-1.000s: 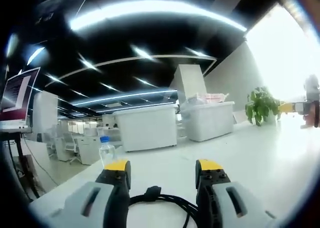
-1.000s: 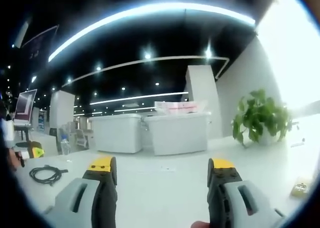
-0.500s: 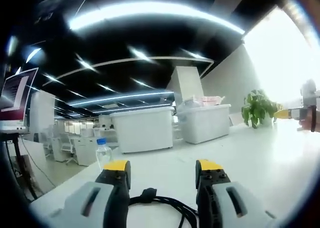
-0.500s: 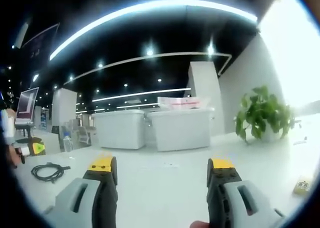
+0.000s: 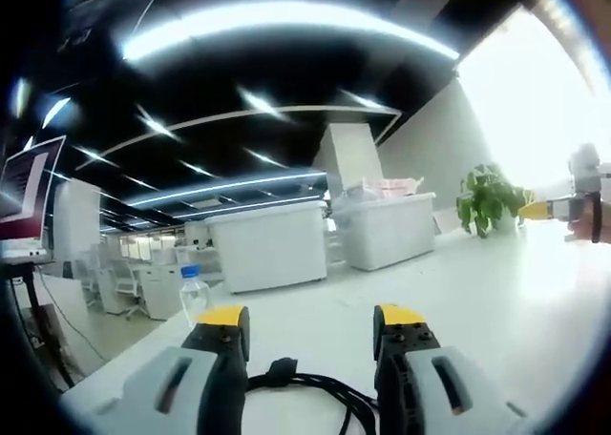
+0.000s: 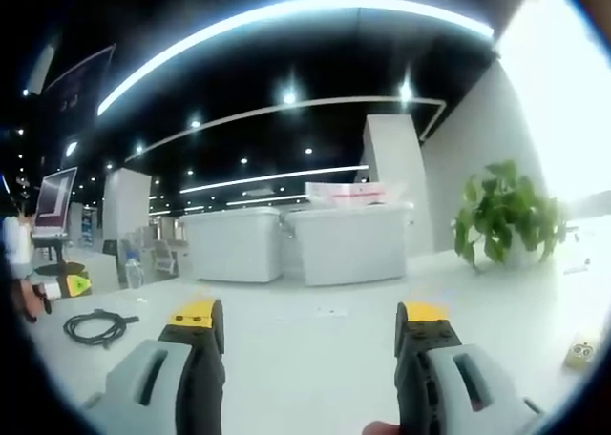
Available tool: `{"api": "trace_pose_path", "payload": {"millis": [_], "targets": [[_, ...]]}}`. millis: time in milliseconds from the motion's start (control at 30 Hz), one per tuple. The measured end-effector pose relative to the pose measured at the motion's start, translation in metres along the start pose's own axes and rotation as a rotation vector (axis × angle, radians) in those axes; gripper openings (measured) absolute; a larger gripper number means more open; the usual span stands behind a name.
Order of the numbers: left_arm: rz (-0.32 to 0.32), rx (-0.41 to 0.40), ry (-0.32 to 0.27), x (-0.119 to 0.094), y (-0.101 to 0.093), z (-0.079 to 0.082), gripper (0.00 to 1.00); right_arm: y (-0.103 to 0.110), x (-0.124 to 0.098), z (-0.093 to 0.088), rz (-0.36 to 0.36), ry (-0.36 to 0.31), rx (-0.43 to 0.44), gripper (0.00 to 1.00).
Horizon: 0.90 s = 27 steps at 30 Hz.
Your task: Coil the Type-C to USB data cable on the desktop and secure it with Velcro straps.
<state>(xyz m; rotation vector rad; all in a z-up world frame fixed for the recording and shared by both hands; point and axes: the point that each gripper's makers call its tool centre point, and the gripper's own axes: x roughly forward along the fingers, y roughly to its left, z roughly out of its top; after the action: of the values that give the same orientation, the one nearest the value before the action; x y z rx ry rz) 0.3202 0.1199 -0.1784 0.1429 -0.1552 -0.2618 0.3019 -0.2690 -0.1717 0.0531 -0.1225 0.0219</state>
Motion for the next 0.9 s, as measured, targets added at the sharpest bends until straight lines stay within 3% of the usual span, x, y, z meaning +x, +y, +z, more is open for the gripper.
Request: {"api": "trace_pose_path", "payload": {"millis": [900], "targets": [[-0.009,0.001,0.014,0.0014,-0.0020,-0.0050,0.53,0.0068,0.0005,-0.0050,0.024,0.014,0.003,0.72]]}}
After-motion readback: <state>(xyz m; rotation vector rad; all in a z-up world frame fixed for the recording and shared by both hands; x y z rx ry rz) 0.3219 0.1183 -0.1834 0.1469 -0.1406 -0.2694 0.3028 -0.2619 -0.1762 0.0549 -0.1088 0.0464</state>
